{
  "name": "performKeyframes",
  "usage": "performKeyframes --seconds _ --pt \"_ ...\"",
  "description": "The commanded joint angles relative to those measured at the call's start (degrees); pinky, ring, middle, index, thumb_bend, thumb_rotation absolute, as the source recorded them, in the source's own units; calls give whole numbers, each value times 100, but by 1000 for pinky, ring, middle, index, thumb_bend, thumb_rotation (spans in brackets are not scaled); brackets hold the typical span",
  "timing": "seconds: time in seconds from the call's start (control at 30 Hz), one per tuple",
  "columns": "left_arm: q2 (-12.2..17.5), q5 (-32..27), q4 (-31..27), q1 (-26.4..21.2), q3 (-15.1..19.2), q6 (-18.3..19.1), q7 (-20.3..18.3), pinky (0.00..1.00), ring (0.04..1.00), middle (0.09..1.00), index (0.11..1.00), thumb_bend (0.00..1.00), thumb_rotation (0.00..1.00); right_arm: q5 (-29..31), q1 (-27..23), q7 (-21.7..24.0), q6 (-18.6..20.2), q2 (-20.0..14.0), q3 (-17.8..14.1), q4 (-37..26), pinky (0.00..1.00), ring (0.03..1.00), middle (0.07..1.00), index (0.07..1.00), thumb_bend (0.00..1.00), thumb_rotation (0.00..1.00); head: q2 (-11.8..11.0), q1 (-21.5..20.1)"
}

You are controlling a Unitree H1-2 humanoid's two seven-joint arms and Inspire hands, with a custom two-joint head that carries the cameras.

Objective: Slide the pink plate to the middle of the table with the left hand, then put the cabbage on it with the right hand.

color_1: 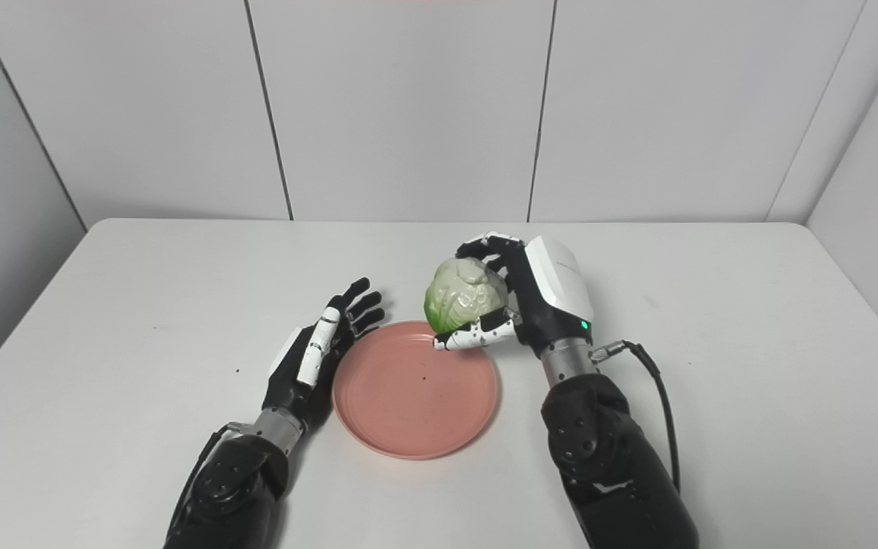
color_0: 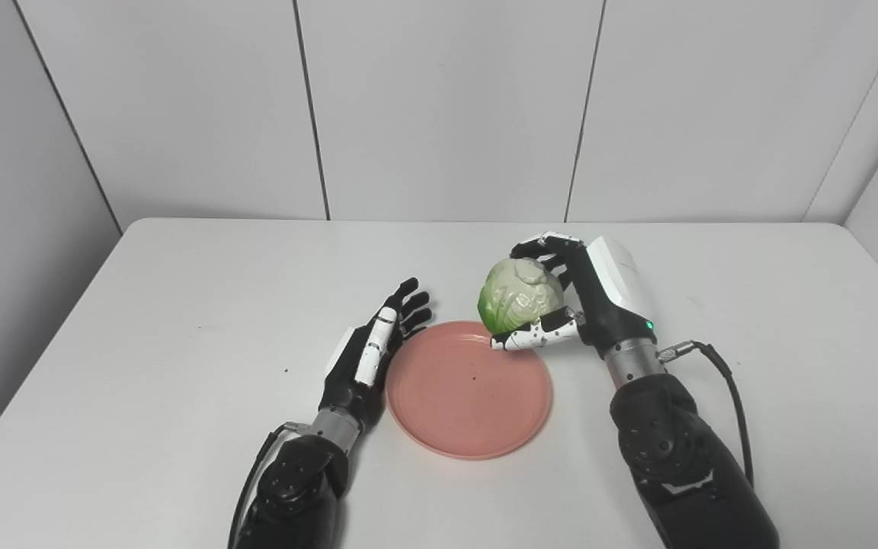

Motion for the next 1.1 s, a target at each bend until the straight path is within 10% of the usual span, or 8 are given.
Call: performKeyframes --seconds 0.0,1.07 --pt "-72 53 217 142 -40 391 60 915 924 932 925 462 1000 -128 -327 -37 -284 47 50 -48 363 391 507 528 514 0 7 17" --pt "-137 92 128 148 -23 348 149 892 898 913 896 441 1000 -239 -141 166 -428 325 614 477 303 367 482 551 511 0 219 -157"
